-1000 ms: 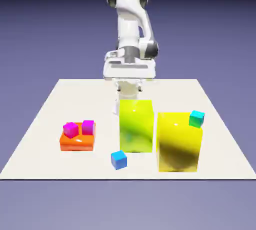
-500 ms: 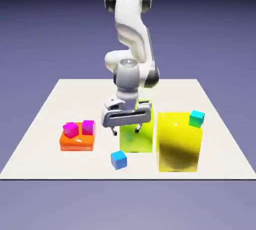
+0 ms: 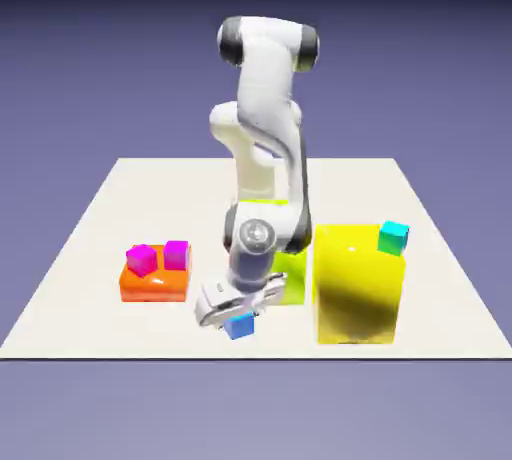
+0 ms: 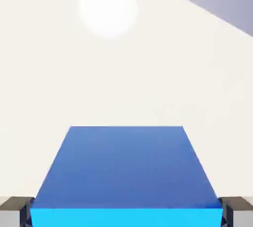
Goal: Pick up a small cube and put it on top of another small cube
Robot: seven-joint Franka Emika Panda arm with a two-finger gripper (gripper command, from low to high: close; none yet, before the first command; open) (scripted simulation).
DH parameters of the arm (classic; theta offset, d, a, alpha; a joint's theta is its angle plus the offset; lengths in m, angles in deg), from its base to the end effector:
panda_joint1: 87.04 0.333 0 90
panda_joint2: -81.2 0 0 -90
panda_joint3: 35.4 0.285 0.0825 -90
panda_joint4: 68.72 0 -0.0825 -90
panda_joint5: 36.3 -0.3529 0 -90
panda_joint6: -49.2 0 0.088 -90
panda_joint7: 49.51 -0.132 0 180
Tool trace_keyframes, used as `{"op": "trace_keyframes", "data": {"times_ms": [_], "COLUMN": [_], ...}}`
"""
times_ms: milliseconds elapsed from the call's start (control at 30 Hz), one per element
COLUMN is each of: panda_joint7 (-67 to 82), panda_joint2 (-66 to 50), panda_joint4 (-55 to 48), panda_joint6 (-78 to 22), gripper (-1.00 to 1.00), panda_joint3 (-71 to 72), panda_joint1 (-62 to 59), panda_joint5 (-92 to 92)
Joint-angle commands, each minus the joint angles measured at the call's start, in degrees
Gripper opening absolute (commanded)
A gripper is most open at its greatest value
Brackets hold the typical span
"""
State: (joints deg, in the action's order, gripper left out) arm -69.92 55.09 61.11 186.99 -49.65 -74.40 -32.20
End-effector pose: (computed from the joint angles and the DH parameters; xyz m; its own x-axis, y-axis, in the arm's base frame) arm 0.4639 -0.0268 0.1183 0.9139 -0.3291 -0.2374 -0.2746 -0.9323 0.2354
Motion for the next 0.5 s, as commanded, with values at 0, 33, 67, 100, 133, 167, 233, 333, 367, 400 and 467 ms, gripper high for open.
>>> {"op": "trace_keyframes", "data": {"times_ms": [0, 33, 67, 100, 133, 167, 233, 333, 367, 400, 467], "panda_joint7": [-0.25, -0.41, -0.45, 0.38, 2.5, 4.61, 8.35, 13.38, 15.06, 16.74, 20.09], "panda_joint2": [2.08, 4.15, 6.11, 7.77, 9.76, 11.75, 14.33, 16.57, 17.32, 18.07, 19.56], "panda_joint4": [-0.42, -0.84, -1.21, -1.83, -3.72, -5.61, -9.06, -13.87, -15.47, -17.07, -20.28], "panda_joint6": [-2.47, -4.96, -6.89, -7.57, -10.06, -12.55, -17.26, -24.02, -26.27, -28.52, -33.02], "gripper": [-1.0, -1.0, -1.0, -1.0, -1.0, -1.0, -1.0, -1.0, -1.0, -1.0, -1.0], "panda_joint3": [-0.28, -0.56, -1.06, -1.66, -0.35, 0.97, 4.46, 10.68, 12.76, 14.84, 18.99], "panda_joint1": [0.42, 0.84, 0.7, -0.87, -1.02, -1.17, 0.17, 4.07, 5.36, 6.66, 9.26], "panda_joint5": [0.45, 0.77, 0.78, 0.06, 0.35, 0.64, 2.04, 5.09, 6.1, 7.11, 9.14]}}
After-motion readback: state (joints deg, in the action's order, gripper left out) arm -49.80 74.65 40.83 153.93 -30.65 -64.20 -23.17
